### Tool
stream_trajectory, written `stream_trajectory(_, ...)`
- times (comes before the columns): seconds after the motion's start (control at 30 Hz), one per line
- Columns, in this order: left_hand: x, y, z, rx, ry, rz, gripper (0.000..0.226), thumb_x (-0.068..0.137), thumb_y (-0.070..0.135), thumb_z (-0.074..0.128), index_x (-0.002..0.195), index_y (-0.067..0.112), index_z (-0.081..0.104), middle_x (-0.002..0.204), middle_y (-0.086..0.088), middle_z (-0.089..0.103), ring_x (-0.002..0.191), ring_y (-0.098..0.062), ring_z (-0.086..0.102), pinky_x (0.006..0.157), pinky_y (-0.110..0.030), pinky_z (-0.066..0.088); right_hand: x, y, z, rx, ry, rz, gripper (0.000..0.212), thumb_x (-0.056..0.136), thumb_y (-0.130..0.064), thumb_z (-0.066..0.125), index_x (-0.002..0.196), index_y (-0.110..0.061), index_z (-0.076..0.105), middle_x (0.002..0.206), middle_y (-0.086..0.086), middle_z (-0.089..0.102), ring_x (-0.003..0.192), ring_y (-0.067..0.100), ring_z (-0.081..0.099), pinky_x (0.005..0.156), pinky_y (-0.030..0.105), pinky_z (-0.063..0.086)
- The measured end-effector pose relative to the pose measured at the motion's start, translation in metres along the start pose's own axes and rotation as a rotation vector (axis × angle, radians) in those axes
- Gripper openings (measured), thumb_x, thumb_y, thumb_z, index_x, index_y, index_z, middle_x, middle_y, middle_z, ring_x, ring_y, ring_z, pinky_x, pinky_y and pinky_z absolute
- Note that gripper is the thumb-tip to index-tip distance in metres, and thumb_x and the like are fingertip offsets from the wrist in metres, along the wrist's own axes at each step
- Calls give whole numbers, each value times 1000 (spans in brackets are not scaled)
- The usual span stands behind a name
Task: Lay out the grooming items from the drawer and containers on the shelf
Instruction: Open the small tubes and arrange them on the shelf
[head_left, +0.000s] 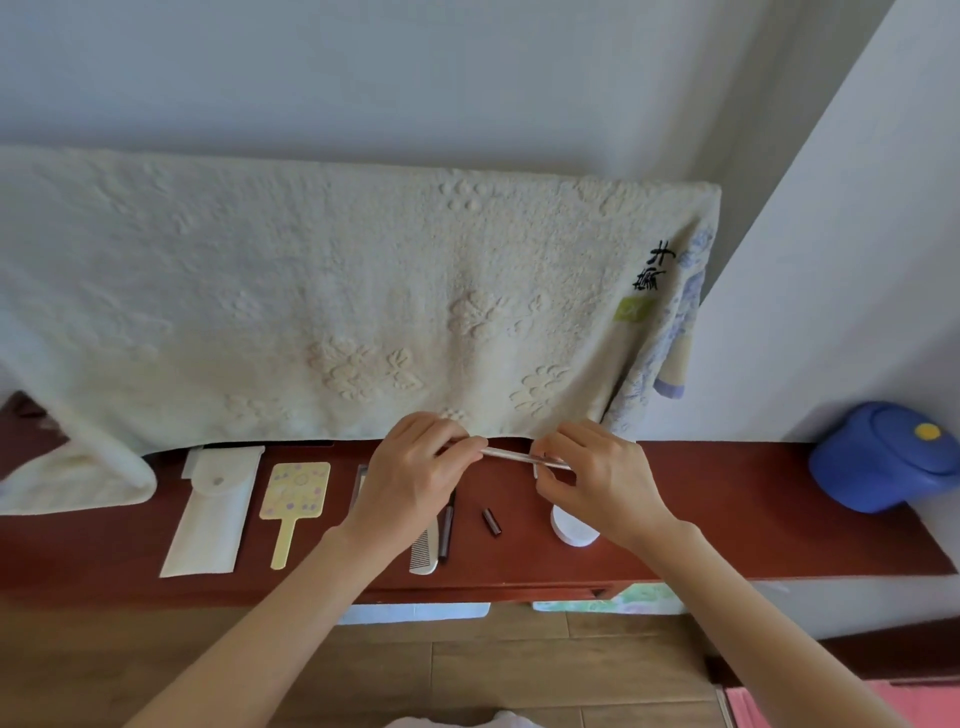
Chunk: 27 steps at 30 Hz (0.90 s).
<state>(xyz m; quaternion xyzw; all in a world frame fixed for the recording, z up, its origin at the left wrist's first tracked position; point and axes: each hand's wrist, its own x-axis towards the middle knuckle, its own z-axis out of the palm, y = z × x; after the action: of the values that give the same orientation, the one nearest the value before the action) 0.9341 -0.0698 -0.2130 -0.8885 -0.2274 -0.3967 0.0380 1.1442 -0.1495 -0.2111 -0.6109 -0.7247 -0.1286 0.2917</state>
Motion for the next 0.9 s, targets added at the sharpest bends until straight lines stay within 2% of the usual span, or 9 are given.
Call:
stream_trajectory(0.07, 2, 4, 0, -8, 6, 9, 12, 89, 12, 63, 87, 10, 74, 73, -1, 61, 68, -20, 57, 70, -31, 49, 3, -3, 4, 41, 4, -35, 4, 79, -23, 67, 79, -21, 69, 65, -10, 57, 55, 9, 51, 38, 26, 40)
stream_trajectory(0.2, 5, 11, 3, -13, -13, 16, 12, 90, 13, 63, 87, 10, 74, 73, -1, 62, 68, -21, 57, 70, -32, 48, 7, -5, 7, 74, -16, -150, 24, 94, -40, 56, 90, -20, 70, 68, -8, 60, 57, 12, 56, 40, 30, 42)
stream_trajectory(0.37, 5, 11, 4, -1, -33, -11, 8, 87, 14, 66, 85, 13, 74, 70, 1, 60, 67, -18, 55, 70, -27, 44, 8, -2, 7, 62, 12, -205, 24, 95, -35, 56, 88, -18, 70, 67, -6, 60, 55, 13, 55, 37, 30, 40)
stream_trajectory(0.47, 4, 16, 7, 18, -84, 7, 9, 85, 12, 65, 82, 15, 73, 69, 2, 60, 67, -18, 54, 69, -29, 45, 4, 4, 10, 57, -41, -229, 23, 94, -33, 56, 85, -17, 70, 67, -7, 59, 54, 10, 53, 36, 28, 38)
stream_trajectory(0.53, -2, 6, 2, 34, -83, -98, 11, 83, 7, 65, 81, 15, 73, 70, 1, 60, 66, -19, 55, 61, -31, 46, -8, 27, 11, 12, -76, -155, 27, 94, -34, 52, 82, -16, 69, 68, -7, 60, 54, 11, 56, 38, 25, 40)
stream_trajectory(0.63, -11, -24, -15, 104, 1, -319, 5, 83, 12, 70, 83, 16, 74, 71, 2, 61, 62, -18, 57, 52, -26, 43, -35, 73, -1, -19, -96, 159, 31, 89, -42, 51, 79, -19, 69, 70, -9, 66, 56, 13, 62, 44, 24, 43)
stream_trajectory(0.7, -14, -25, -14, 116, 5, -325, 8, 84, 19, 68, 85, 16, 74, 73, 4, 63, 63, -15, 58, 53, -21, 41, -45, 77, -2, 22, -128, 277, 20, 87, -38, 62, 84, -20, 71, 73, -11, 69, 56, 10, 62, 47, 25, 47)
stream_trajectory(0.77, -14, -10, -1, 53, -38, -286, 9, 85, 20, 66, 88, 17, 74, 77, 5, 65, 67, -13, 59, 57, -20, 43, -43, 60, 6, 79, -165, 292, 10, 83, -30, 71, 87, -21, 72, 73, -12, 70, 55, 5, 61, 48, 26, 50)
stream_trajectory(0.9, -23, 16, 35, -72, -105, -389, 12, 80, 19, 64, 85, 21, 74, 74, 11, 68, 70, -12, 62, 58, -27, 51, -43, 34, 21, 165, -187, 370, 9, 84, -27, 72, 88, -19, 72, 68, -12, 69, 51, 0, 54, 47, 25, 50)
